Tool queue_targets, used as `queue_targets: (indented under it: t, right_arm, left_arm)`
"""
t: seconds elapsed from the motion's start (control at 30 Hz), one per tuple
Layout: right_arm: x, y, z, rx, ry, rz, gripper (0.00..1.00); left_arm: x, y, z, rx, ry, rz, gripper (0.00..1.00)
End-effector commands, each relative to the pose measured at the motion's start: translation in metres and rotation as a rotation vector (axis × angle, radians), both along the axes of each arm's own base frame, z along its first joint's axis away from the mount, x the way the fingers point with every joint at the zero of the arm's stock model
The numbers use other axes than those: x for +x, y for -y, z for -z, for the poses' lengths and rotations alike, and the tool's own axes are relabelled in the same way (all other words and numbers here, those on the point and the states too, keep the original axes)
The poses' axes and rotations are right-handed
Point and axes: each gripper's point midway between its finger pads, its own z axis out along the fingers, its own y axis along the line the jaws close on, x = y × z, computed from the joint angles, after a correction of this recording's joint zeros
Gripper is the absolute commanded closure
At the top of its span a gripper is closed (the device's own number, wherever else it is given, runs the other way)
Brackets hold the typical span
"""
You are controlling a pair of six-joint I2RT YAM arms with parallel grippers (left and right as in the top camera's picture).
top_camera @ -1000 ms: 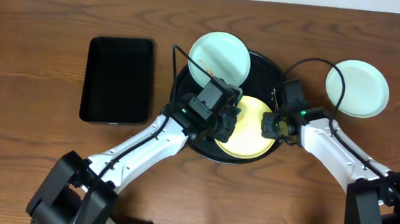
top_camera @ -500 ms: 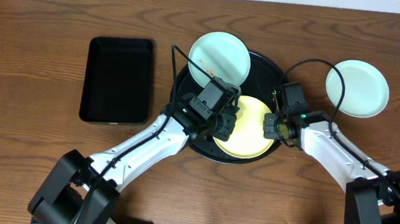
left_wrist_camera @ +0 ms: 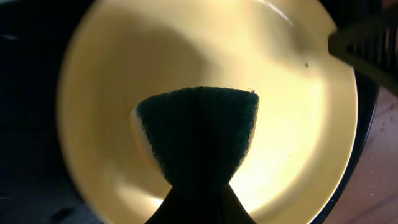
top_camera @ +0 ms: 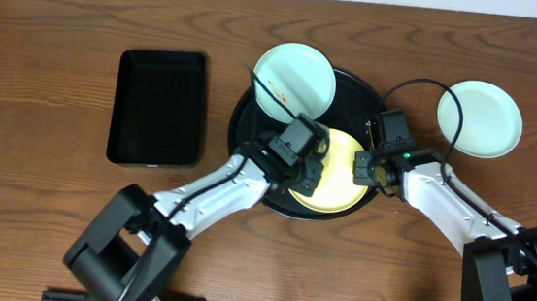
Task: Clean dirty plates on tray and stack at the side
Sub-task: 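Scrub the tilted yellow plate with the sponge in the left gripper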
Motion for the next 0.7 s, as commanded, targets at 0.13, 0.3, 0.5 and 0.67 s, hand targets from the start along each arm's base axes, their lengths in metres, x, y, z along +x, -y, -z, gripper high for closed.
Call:
queue_targets:
  t: [0.13,0.3,0.5,0.67]
  right_arm:
    - [-0.008,-0.004,0.013,0.032,-0.049,0.003,0.99]
    - [-0.008,-0.004,0.013,0.031,-0.049,0.003,0.99]
    - [-0.008,-0.004,0.013,0.032,-0.049,0.003,0.99]
    - [-0.008,-0.004,0.013,0.032,-0.049,0.003,0.99]
  left_arm:
    - [-0.006,0.022,-0.004,-0.019,0.037,0.046,0.92]
    - [-0.003,0.022,0.012,0.023,0.045,0.038,0.93]
    - [-0.005,0.024,0.025,0.041,0.035,0.058,0.92]
    - [-0.005,0.024,0.031,0.059,0.046,0.086,0.93]
